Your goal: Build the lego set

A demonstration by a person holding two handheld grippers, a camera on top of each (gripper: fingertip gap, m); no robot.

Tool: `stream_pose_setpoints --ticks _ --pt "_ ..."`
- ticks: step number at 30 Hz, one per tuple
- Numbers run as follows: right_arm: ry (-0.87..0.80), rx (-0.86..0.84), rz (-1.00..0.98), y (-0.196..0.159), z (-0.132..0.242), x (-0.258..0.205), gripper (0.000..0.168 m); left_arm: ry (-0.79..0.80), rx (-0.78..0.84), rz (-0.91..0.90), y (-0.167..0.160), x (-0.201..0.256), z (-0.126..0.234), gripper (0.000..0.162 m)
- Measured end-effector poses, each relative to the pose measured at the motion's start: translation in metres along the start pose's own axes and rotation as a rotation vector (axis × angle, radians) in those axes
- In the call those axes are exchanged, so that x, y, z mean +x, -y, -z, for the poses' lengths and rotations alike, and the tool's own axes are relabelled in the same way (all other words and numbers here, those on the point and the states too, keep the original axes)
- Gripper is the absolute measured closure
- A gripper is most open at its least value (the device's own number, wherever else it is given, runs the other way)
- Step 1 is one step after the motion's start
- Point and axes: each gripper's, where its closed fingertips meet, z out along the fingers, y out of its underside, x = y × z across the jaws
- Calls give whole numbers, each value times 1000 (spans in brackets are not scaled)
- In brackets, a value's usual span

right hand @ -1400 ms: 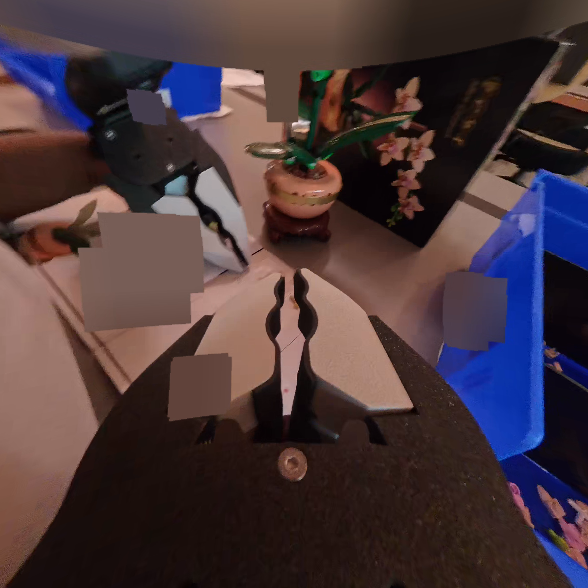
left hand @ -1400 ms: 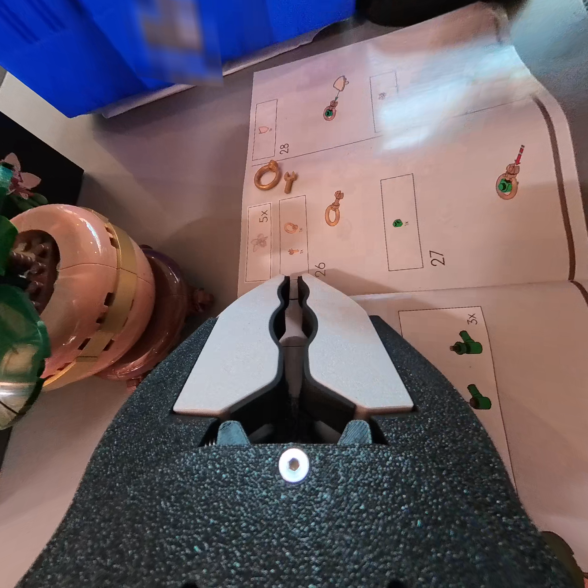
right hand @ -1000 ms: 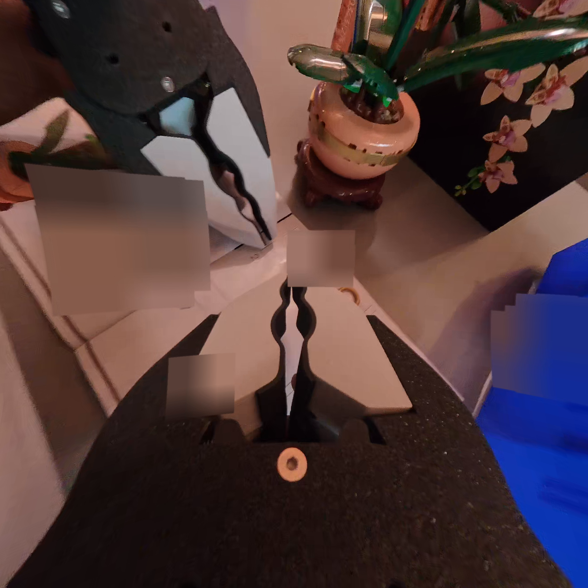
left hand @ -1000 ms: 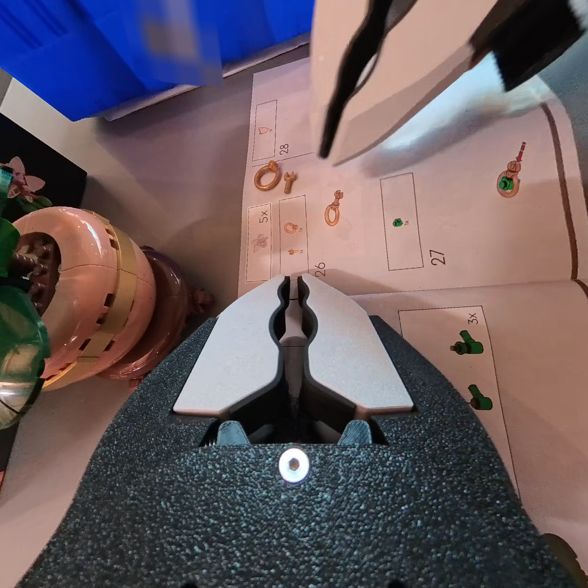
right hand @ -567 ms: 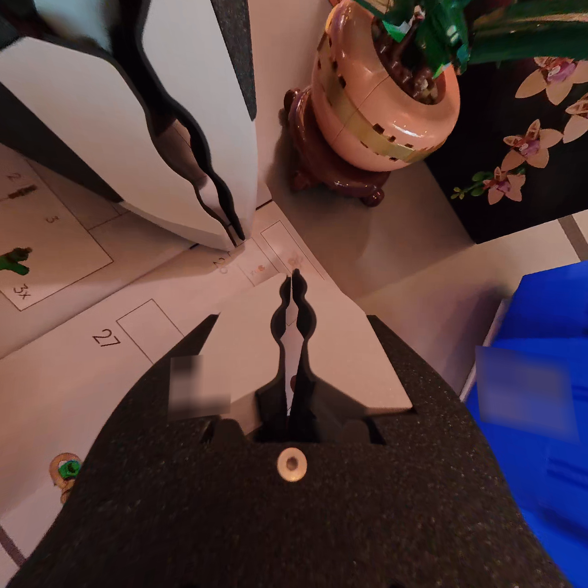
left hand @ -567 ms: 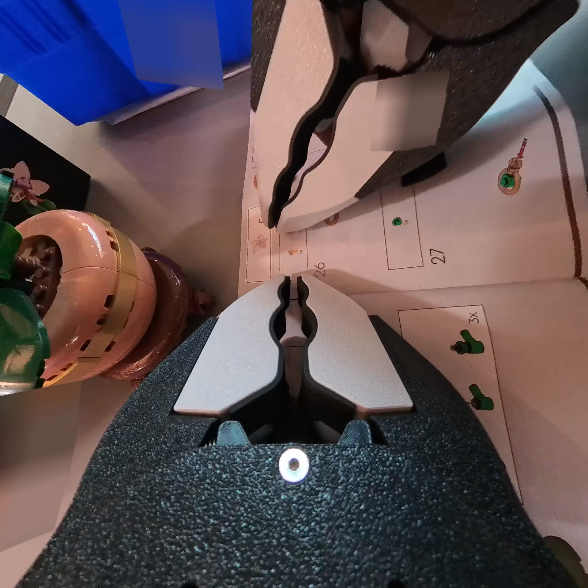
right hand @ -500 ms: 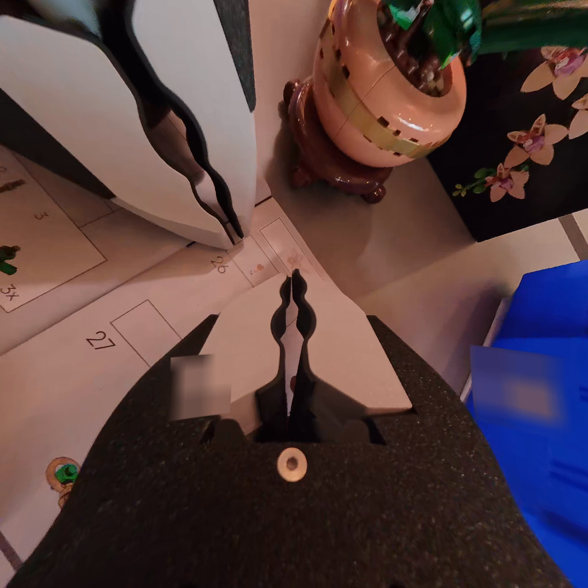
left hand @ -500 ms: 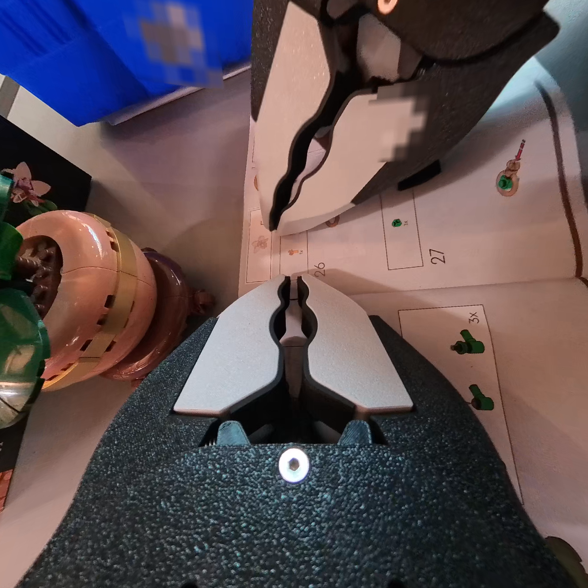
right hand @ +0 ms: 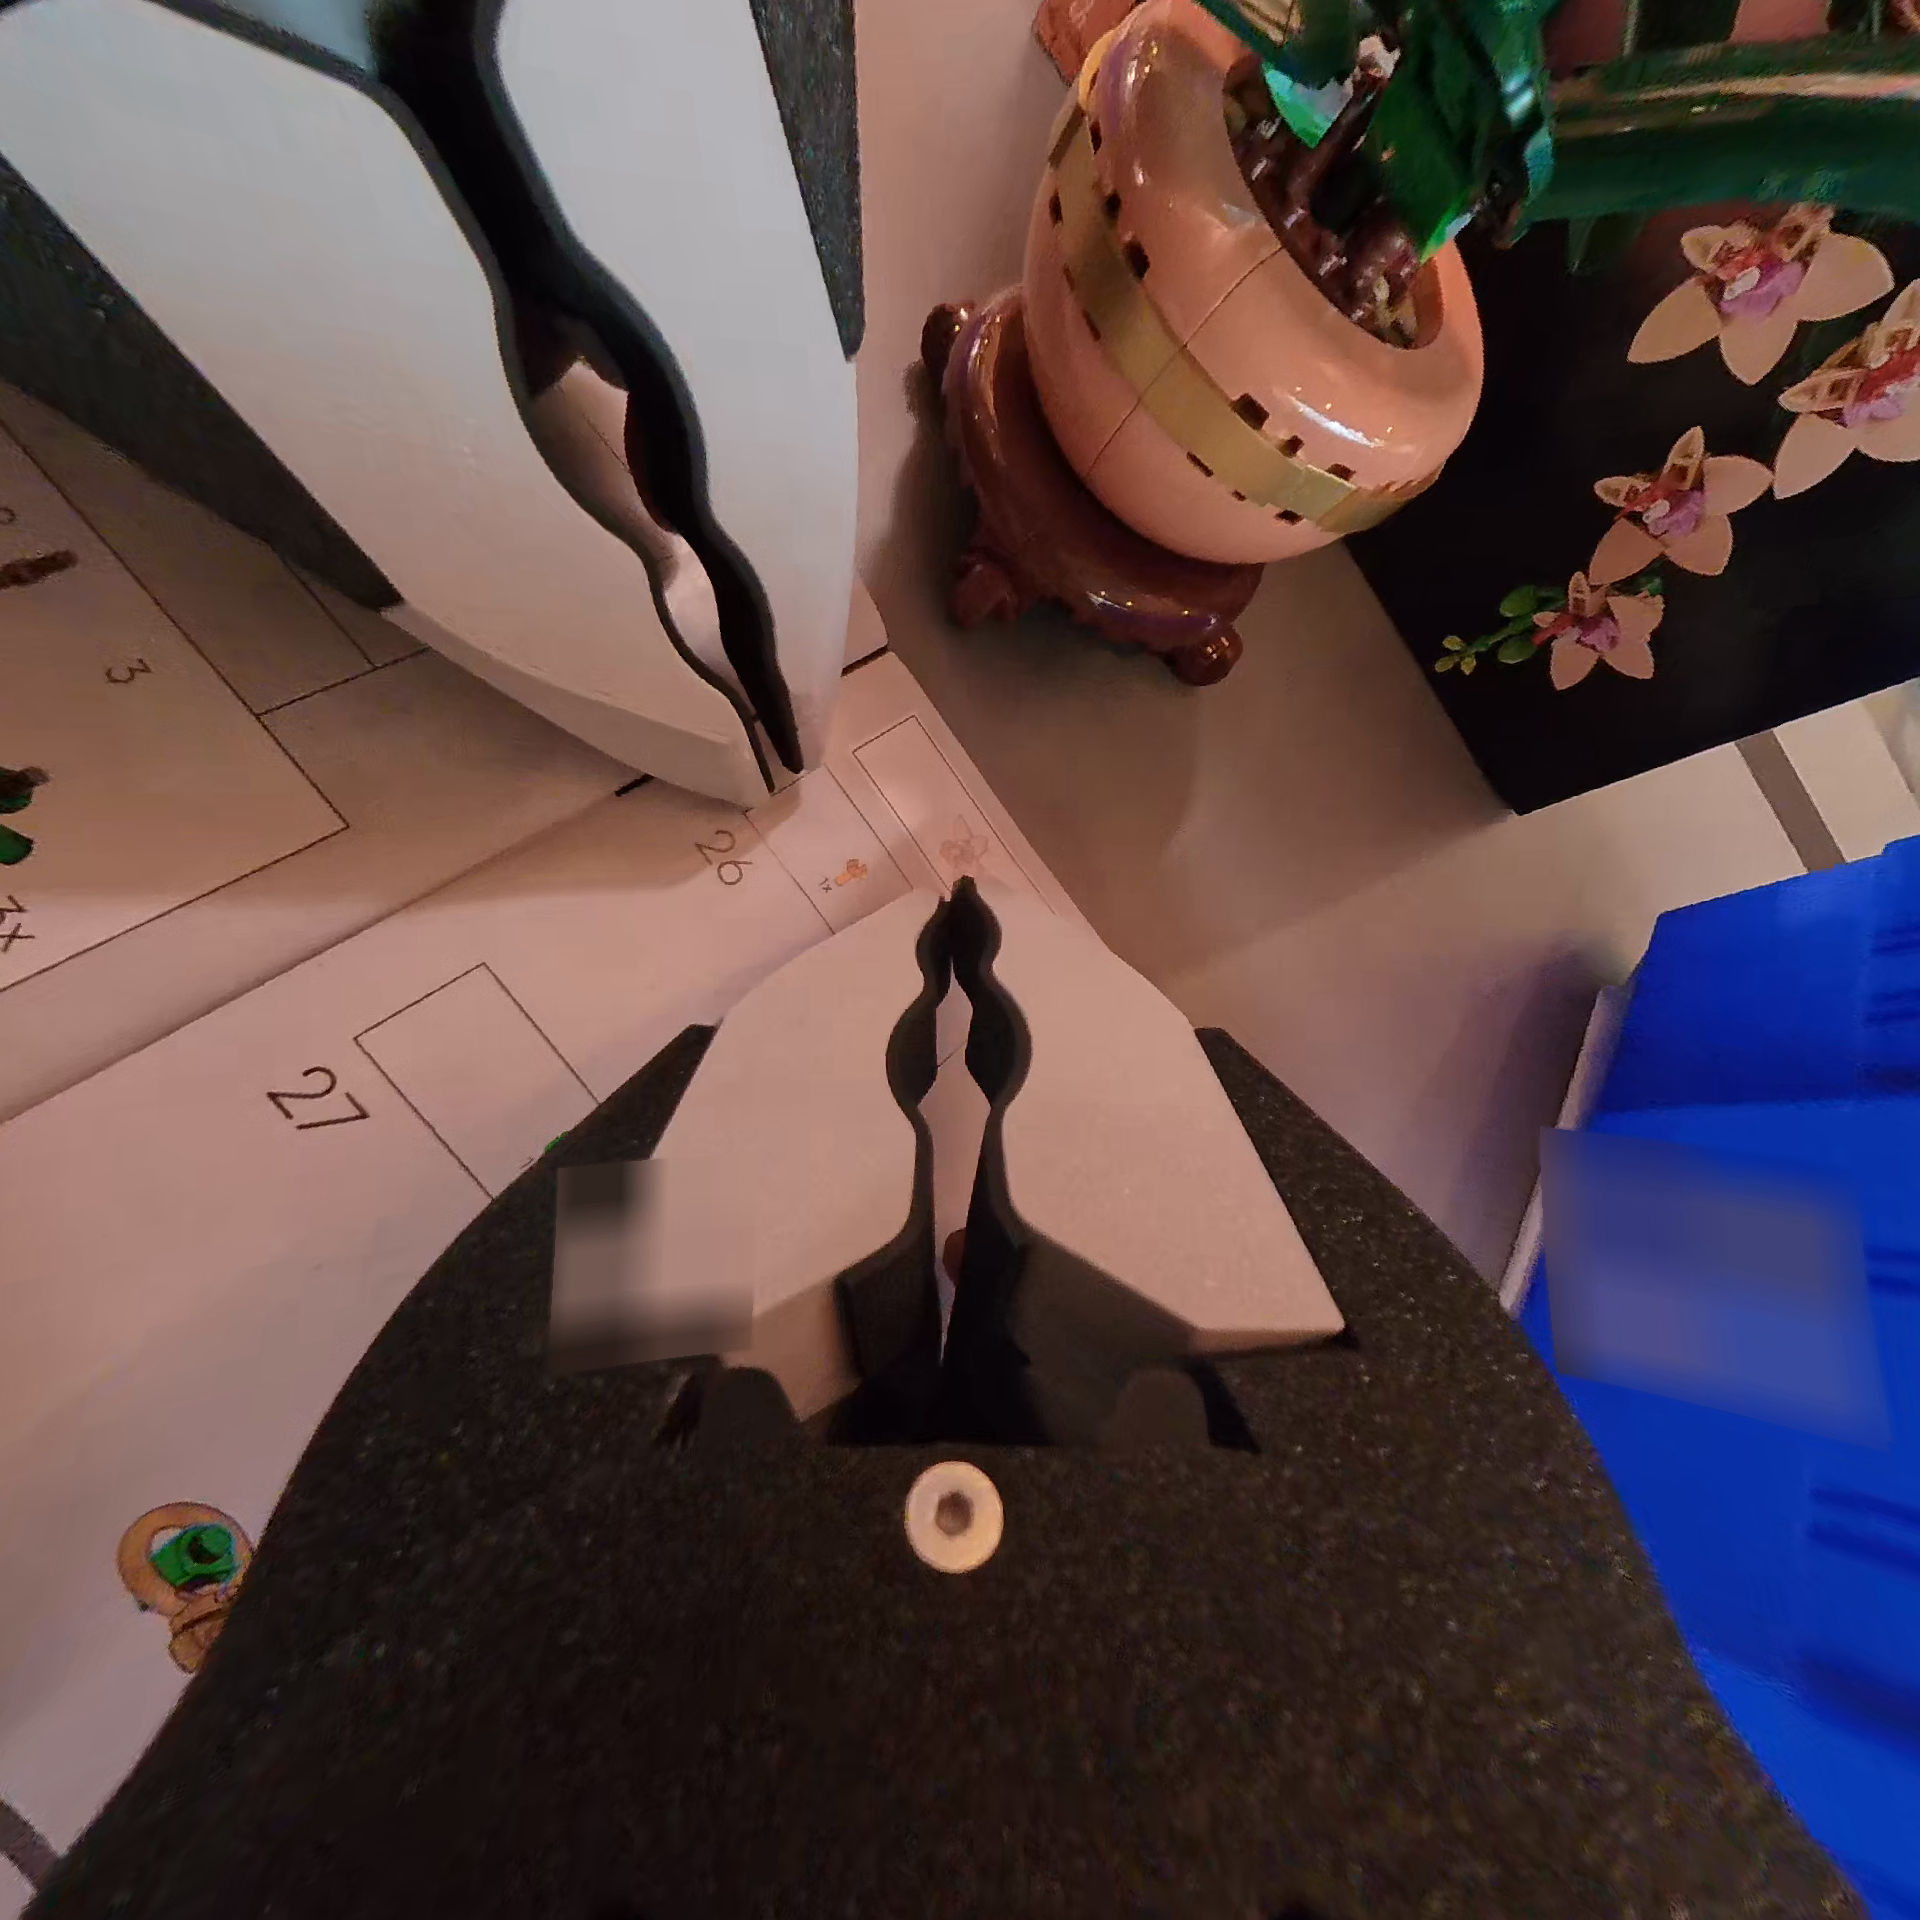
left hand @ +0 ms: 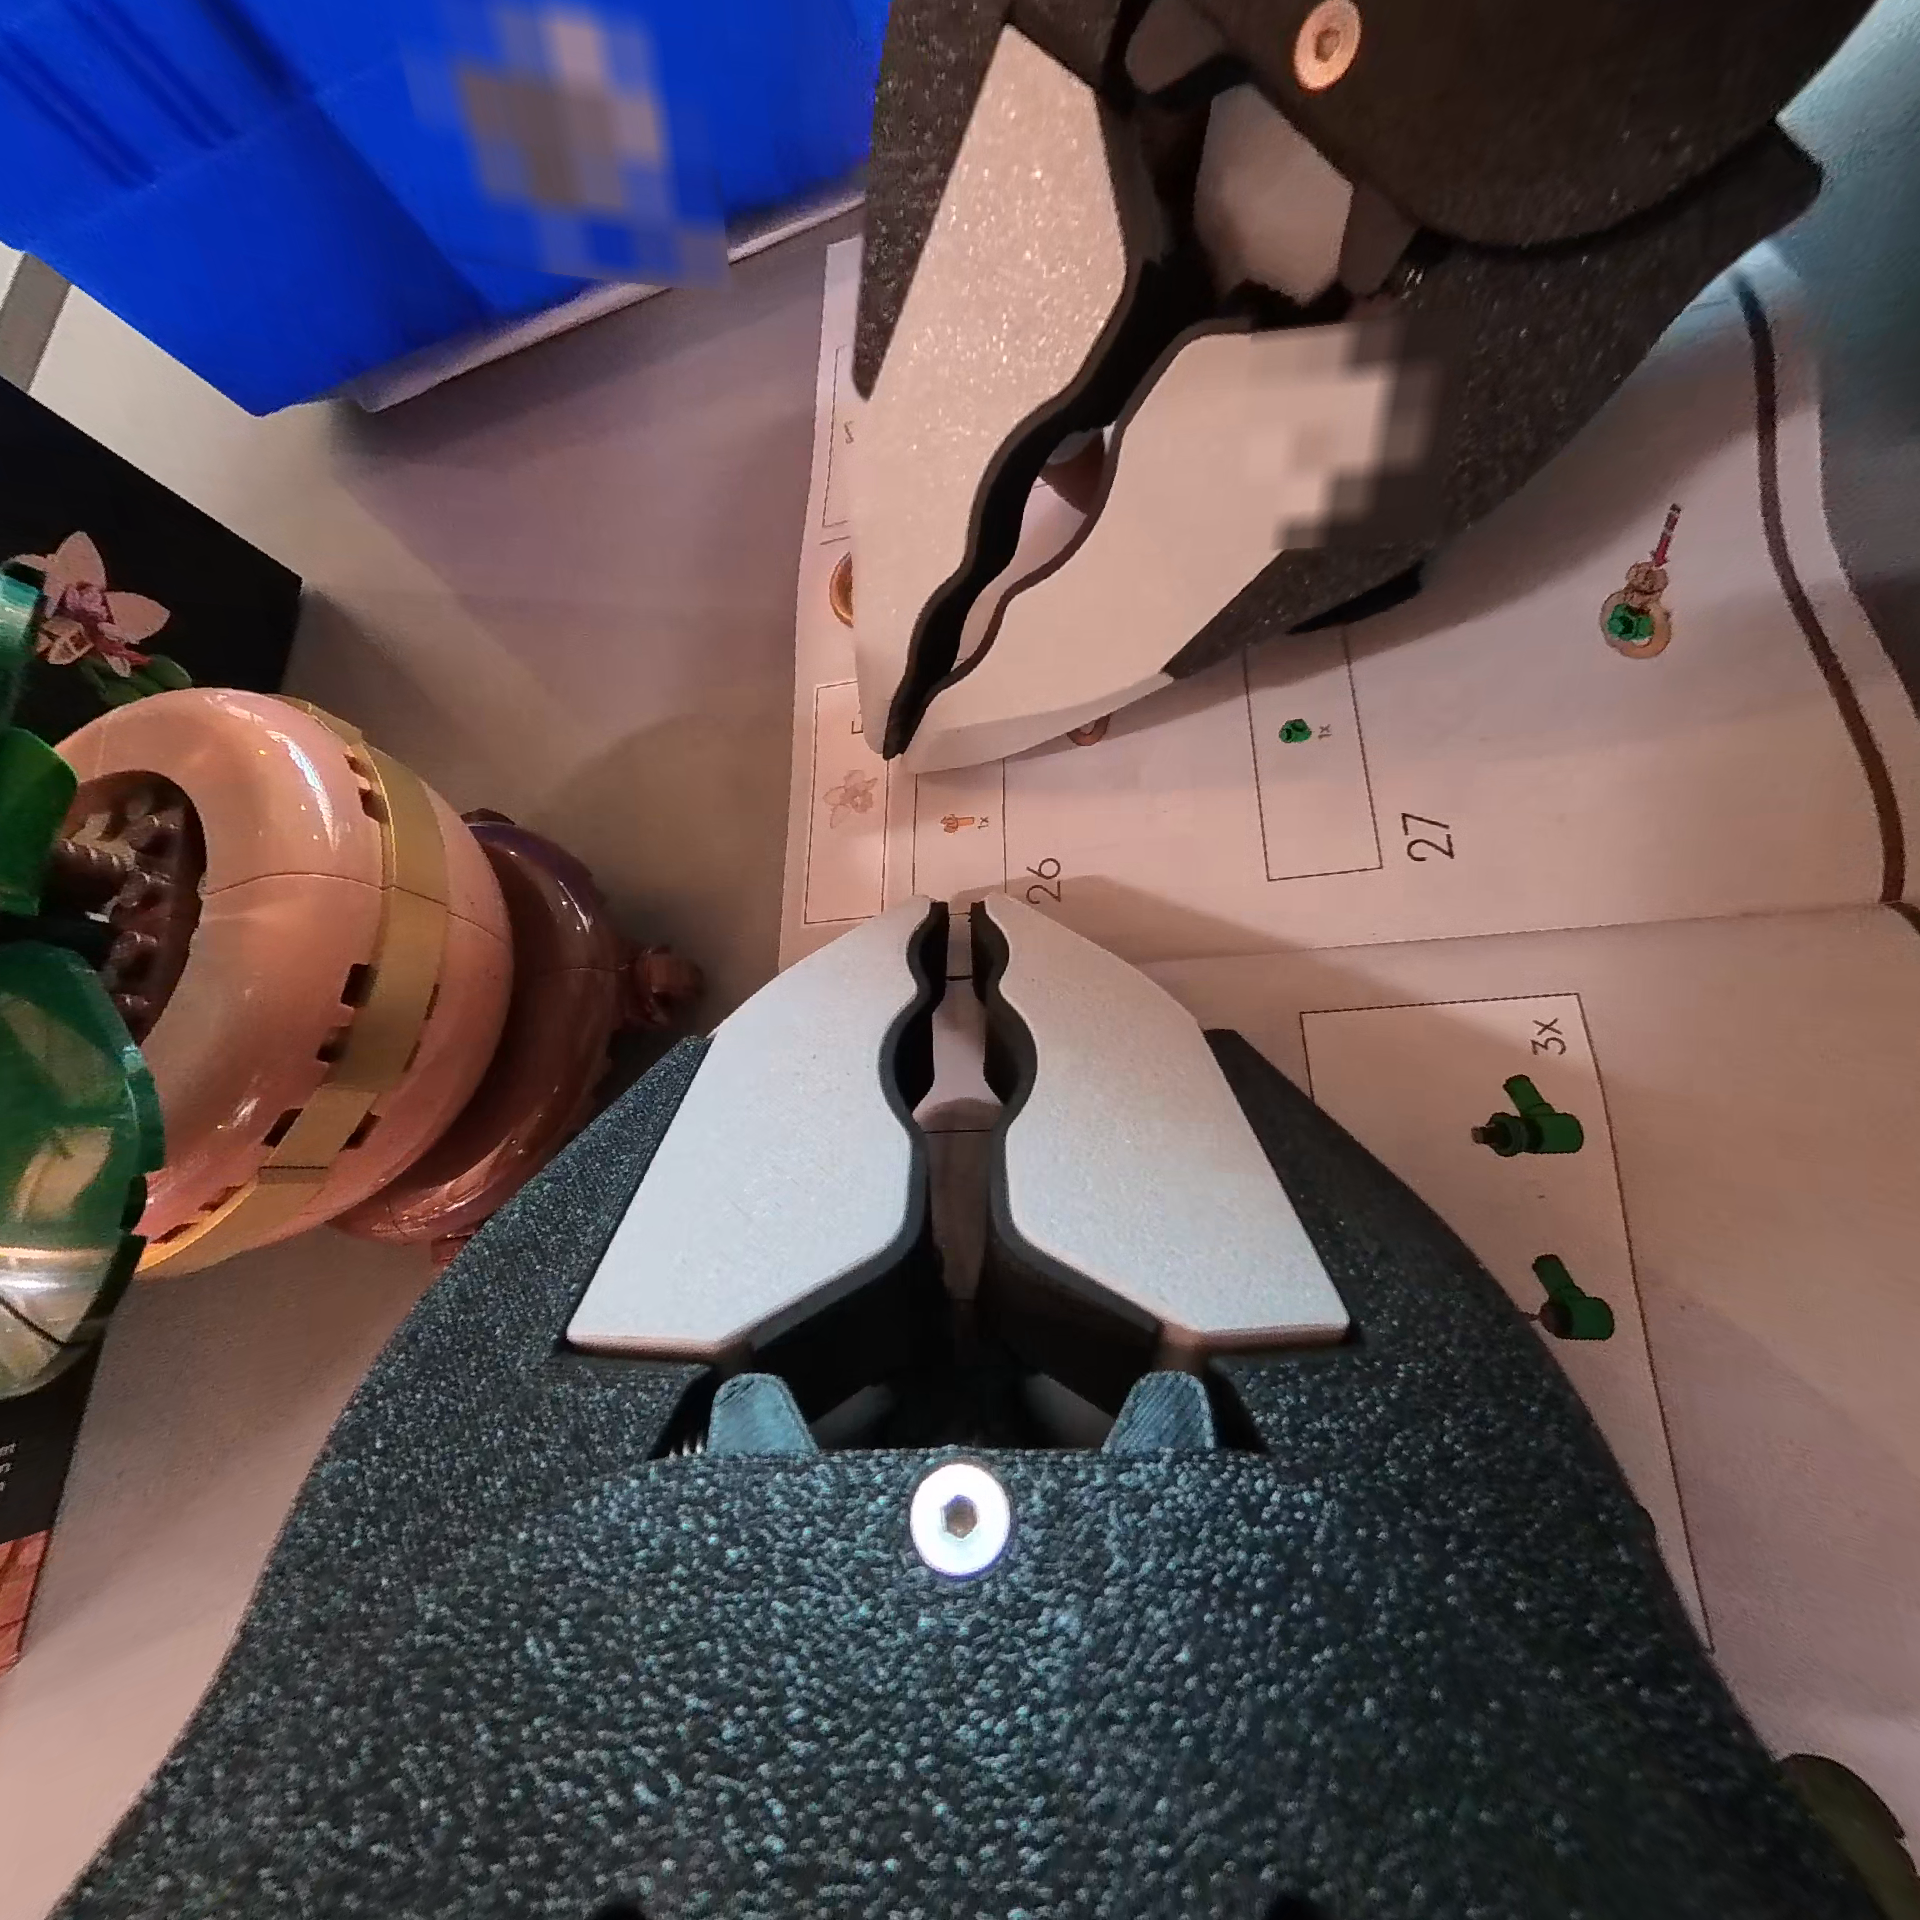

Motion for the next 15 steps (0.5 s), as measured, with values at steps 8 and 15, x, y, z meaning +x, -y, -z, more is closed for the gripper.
stream_pose_setpoints --ticks 8,15 --pt "-9 9 5 0 0 0 168 1 0 -1 0 0 0 158" --pt "-31 14 29 0 0 0 168 1 0 0 0 0 0 158"
